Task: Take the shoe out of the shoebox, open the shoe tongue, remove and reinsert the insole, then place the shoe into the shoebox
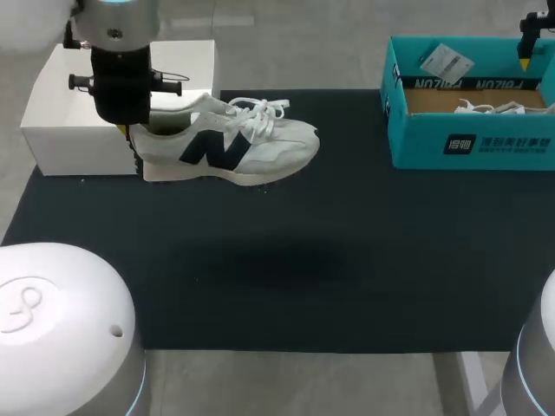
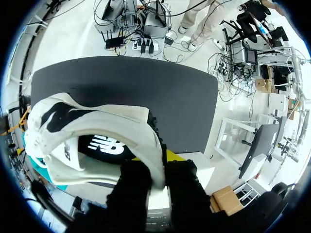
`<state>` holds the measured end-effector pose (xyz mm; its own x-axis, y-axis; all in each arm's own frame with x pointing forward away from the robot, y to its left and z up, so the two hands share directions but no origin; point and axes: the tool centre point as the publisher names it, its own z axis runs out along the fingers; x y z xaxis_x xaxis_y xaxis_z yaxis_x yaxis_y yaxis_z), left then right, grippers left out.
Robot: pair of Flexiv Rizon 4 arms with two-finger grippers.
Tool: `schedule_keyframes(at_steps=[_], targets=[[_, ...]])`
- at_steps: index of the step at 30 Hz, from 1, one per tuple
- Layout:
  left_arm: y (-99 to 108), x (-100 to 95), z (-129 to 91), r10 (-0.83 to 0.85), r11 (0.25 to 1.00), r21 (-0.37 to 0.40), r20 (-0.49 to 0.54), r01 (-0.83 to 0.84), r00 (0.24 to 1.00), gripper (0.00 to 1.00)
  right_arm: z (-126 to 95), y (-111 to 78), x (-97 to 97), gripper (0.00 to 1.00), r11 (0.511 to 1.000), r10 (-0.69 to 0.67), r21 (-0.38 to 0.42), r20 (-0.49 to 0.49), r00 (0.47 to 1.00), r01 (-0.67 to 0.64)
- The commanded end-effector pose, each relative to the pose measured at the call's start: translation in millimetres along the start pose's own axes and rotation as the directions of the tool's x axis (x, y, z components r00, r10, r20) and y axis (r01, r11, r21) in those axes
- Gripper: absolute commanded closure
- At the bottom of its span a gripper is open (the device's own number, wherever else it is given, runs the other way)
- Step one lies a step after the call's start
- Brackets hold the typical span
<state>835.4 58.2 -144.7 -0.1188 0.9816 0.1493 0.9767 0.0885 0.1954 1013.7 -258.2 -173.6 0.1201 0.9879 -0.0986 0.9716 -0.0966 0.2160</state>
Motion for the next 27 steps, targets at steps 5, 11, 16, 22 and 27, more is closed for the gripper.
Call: schedule_keyframes(at_steps=[5,11,16,22,27], targets=[[-11.8,-35.9,-2.7,-0.003,0.997,-0.073,-0.025,0.001,1.000,1.00,0.0,-0.7,-0.3,0.00,1.000,0.001,-0.002,0.000,1.000,-0.001],[-17.8,-60.6,1.8,0.021,0.999,-0.039,-0.029,-0.022,0.999,1.00,0.0,-0.7,-0.3,0.00,1.000,0.001,-0.002,0.000,1.000,-0.001],[-24.3,-84.5,8.9,0.035,0.999,-0.008,-0.041,-0.035,0.999,1.00,0.0,-0.7,-0.3,0.00,1.000,0.001,-0.002,0.000,1.000,-0.001],[-34.6,-110.4,9.8,0.030,1.000,-0.006,-0.049,-0.030,0.998,1.00,0.0,-0.7,-0.3,0.00,1.000,0.001,-0.002,0.000,1.000,-0.001],[-45.3,-136.5,11.6,0.007,1.000,-0.024,-0.056,-0.008,0.998,1.00,0.0,-0.7,-0.3,0.00,1.000,0.001,-0.002,0.000,1.000,-0.001]])
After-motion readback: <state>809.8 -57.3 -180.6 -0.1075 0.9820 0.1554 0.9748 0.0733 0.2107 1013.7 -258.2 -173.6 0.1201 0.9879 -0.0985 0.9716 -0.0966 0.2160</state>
